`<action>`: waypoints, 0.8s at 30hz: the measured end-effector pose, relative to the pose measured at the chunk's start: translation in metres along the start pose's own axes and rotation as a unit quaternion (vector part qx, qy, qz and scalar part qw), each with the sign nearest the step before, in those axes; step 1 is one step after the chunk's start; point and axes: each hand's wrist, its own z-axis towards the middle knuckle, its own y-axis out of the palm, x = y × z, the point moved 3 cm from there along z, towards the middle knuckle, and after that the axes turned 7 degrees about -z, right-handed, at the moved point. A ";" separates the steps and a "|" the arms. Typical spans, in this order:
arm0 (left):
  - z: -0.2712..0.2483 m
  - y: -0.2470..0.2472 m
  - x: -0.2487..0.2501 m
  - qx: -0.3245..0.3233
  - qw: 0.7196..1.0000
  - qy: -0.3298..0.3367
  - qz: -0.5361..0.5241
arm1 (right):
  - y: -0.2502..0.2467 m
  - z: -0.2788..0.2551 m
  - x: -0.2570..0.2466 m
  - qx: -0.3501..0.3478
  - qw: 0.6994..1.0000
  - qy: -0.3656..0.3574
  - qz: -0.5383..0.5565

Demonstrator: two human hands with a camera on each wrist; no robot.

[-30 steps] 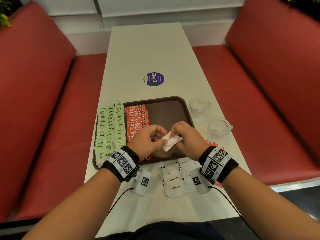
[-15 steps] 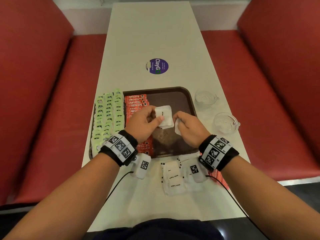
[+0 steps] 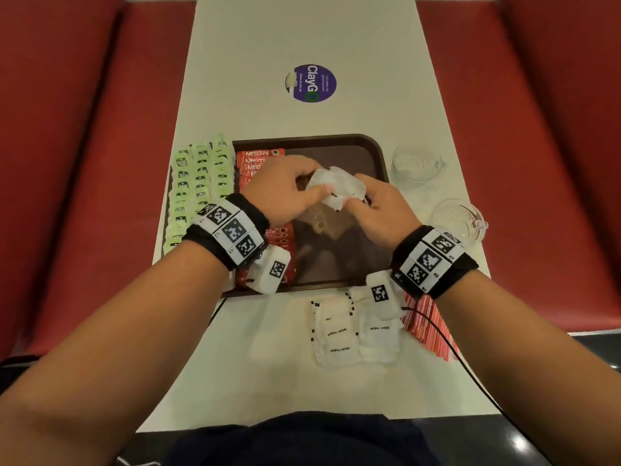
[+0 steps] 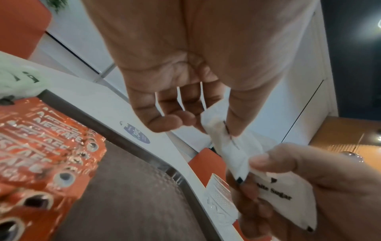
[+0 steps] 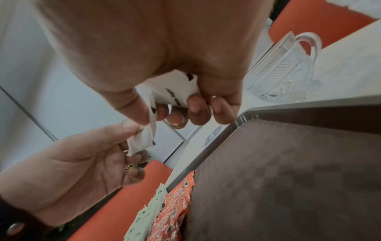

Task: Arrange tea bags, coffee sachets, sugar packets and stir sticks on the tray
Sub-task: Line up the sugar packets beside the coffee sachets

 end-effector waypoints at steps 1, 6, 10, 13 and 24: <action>0.005 -0.004 -0.002 -0.008 1.000 -0.003 0.013 | -0.001 0.002 0.002 0.005 1.000 0.006 -0.007; 0.044 -0.031 -0.037 0.054 0.993 -0.085 0.056 | -0.006 0.011 0.013 0.023 0.998 0.030 -0.042; 0.081 -0.030 -0.064 0.081 0.977 -0.162 0.113 | -0.006 0.013 0.015 0.010 0.998 0.027 -0.047; 0.101 -0.022 -0.073 0.074 0.970 -0.195 0.128 | -0.005 0.014 0.014 0.014 0.998 0.021 -0.049; 0.122 -0.010 -0.079 0.021 0.963 -0.166 0.210 | -0.004 0.015 0.007 -0.003 0.998 0.019 -0.058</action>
